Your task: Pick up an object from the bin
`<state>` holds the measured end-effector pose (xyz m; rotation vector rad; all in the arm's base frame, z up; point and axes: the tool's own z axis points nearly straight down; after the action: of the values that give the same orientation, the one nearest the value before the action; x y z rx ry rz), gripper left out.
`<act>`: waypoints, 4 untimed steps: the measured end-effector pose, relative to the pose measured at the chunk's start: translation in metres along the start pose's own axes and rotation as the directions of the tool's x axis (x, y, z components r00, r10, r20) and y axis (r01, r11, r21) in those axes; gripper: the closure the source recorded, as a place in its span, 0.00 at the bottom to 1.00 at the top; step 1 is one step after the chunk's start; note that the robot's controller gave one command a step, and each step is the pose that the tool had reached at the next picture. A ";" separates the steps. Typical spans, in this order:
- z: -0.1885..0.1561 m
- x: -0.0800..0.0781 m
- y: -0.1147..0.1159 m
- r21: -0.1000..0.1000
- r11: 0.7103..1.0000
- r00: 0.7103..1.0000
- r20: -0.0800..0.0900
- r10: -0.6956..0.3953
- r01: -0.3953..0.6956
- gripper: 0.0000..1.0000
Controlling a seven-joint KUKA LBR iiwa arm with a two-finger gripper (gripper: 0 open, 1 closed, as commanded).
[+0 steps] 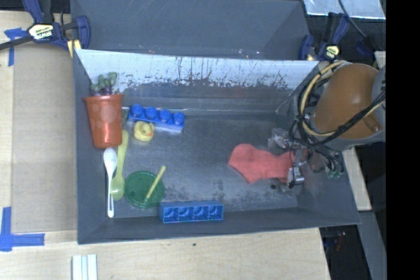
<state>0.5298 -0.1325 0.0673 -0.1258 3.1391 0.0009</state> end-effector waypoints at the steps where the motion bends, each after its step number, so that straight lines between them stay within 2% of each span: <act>1: -0.045 0.004 0.009 0.007 0.988 0.988 0.009 -0.157 0.157 0.00; 2: -0.013 0.003 0.002 0.003 1.000 1.000 0.003 -0.015 0.015 0.00; 3: -0.003 -0.001 0.016 0.006 0.999 0.999 0.013 -0.035 0.035 0.00; 4: -0.008 0.001 0.005 0.006 1.000 1.000 0.010 -0.021 0.021 1.00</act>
Offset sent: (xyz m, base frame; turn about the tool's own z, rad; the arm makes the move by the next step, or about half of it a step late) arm -0.0033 0.0019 0.0122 -0.0164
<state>0.5281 -0.1277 0.0748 -0.1579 3.1269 -0.0075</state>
